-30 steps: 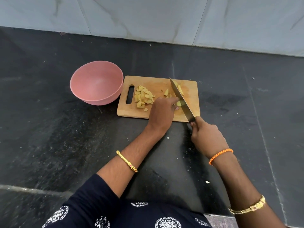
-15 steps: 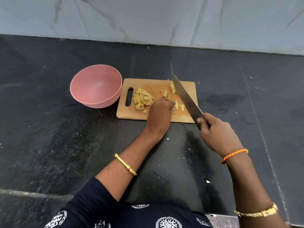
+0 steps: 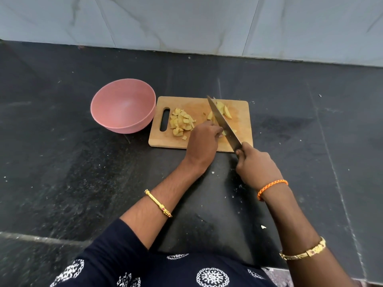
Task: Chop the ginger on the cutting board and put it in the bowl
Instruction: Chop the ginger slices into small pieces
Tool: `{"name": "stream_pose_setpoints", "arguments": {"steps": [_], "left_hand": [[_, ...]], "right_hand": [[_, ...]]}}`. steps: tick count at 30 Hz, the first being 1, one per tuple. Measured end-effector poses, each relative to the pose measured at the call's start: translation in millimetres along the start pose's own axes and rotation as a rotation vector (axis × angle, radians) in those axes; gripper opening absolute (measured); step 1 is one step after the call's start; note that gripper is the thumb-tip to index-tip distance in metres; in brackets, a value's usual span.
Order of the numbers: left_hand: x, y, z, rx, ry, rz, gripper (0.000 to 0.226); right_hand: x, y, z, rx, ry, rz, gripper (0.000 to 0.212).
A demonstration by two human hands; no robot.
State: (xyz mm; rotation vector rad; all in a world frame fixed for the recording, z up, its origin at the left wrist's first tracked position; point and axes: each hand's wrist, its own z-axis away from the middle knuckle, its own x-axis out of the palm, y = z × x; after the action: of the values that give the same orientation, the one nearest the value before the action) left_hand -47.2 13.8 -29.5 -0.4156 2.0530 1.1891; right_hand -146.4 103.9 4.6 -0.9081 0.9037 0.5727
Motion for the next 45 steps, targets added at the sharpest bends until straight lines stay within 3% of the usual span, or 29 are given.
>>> {"name": "stream_pose_setpoints", "arguments": {"steps": [11, 18, 24, 29, 45], "left_hand": [[-5.9, -0.4, -1.2, -0.099, 0.036, 0.112, 0.013], [-8.9, -3.1, -2.7, -0.212, 0.006, 0.222, 0.031], [-10.1, -4.3, -2.8, -0.258, 0.004, 0.272, 0.039], [-8.1, -5.9, -4.2, -0.277, 0.006, 0.284, 0.03], [-8.1, -2.2, 0.3, -0.237, 0.066, 0.293, 0.03]], "right_hand": [[-24.5, 13.8, 38.6, 0.121, -0.178, 0.002, 0.019], [-24.6, 9.7, 29.0, 0.011, 0.029, -0.059, 0.018], [-9.5, 5.7, 17.1, -0.013, 0.043, -0.049, 0.021], [-3.4, 5.1, 15.6, -0.029, 0.051, -0.03, 0.019], [-23.2, 1.0, 28.1, 0.071, -0.201, 0.119, 0.022]]}}
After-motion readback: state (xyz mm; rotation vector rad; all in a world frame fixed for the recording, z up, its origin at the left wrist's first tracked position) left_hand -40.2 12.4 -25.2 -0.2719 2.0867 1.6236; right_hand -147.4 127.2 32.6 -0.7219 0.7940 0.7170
